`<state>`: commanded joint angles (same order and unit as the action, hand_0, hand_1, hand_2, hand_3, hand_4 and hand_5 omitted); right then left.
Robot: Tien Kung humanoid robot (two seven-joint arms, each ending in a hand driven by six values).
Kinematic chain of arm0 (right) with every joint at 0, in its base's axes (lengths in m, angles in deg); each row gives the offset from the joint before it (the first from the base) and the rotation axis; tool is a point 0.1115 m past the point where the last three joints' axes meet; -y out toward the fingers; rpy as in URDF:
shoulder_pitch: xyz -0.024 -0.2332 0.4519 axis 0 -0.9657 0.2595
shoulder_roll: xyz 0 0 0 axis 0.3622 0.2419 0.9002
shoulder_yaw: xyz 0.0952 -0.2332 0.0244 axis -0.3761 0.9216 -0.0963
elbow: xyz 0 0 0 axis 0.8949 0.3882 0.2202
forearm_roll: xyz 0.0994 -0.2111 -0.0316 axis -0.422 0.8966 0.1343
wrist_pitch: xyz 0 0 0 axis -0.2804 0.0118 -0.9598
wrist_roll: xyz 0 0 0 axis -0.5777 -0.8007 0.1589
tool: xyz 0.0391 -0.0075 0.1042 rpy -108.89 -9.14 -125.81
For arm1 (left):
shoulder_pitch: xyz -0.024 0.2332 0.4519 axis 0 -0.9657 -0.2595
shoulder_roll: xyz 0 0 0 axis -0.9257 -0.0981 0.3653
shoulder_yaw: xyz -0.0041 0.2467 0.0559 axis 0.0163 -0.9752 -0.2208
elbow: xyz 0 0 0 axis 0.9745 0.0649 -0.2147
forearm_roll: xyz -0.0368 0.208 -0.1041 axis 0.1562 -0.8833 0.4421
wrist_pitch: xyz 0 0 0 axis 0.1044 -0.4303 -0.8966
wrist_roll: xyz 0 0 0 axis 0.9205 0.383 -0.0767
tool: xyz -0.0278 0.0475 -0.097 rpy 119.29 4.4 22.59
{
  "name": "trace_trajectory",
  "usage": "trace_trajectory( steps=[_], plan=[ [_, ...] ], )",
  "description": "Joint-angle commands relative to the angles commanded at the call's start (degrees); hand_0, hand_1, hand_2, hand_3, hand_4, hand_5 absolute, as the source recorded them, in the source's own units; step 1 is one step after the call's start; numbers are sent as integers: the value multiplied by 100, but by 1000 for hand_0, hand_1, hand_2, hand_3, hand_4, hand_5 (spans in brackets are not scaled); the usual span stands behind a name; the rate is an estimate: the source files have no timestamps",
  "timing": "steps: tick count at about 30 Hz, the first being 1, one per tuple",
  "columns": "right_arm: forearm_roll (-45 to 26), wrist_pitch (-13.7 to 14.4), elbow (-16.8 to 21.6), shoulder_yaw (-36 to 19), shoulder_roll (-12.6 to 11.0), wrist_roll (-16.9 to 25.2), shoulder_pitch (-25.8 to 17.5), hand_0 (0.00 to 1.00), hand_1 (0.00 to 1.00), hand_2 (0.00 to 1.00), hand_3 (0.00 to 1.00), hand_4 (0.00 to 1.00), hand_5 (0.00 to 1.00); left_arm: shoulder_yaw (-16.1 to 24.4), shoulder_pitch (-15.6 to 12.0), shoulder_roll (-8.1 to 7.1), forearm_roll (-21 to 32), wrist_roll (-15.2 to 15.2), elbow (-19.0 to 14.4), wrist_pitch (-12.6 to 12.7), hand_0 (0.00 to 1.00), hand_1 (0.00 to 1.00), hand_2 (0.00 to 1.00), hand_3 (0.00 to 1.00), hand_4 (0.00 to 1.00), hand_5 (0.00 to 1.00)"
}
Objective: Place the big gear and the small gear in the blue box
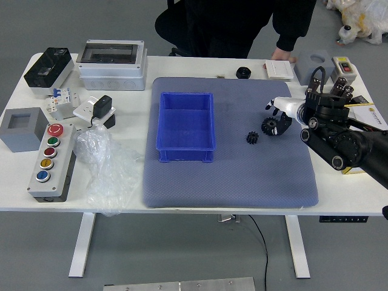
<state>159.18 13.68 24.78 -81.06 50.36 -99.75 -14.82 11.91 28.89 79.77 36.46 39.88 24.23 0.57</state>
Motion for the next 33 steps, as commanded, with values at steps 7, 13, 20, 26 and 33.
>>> trace_trajectory(
  steps=[7,13,20,26,33],
  plan=[
    [-23,-13,-21,12,24,-2,-17,683,689,791,871,719,47,2,10,5,-2,-1,-1,0,861,830,826,781,600,374],
    [-49,-25,-45,26,39,-5,-43,679,689,798,862,718,50,-9,12,11,1,1,-1,1,861,830,826,783,600,375],
    [-65,-7,-77,40,59,-4,-74,675,685,791,843,719,54,-15,17,10,-9,-1,-2,1,861,830,826,783,601,375],
    [-5,110,-102,58,84,-20,-98,560,567,688,679,714,60,-24,15,11,-8,1,-1,2,862,830,826,783,600,374],
    [99,252,-121,70,105,-51,-124,421,478,571,626,699,65,-26,23,14,-12,2,-1,1,861,830,826,783,600,374]
  ],
)
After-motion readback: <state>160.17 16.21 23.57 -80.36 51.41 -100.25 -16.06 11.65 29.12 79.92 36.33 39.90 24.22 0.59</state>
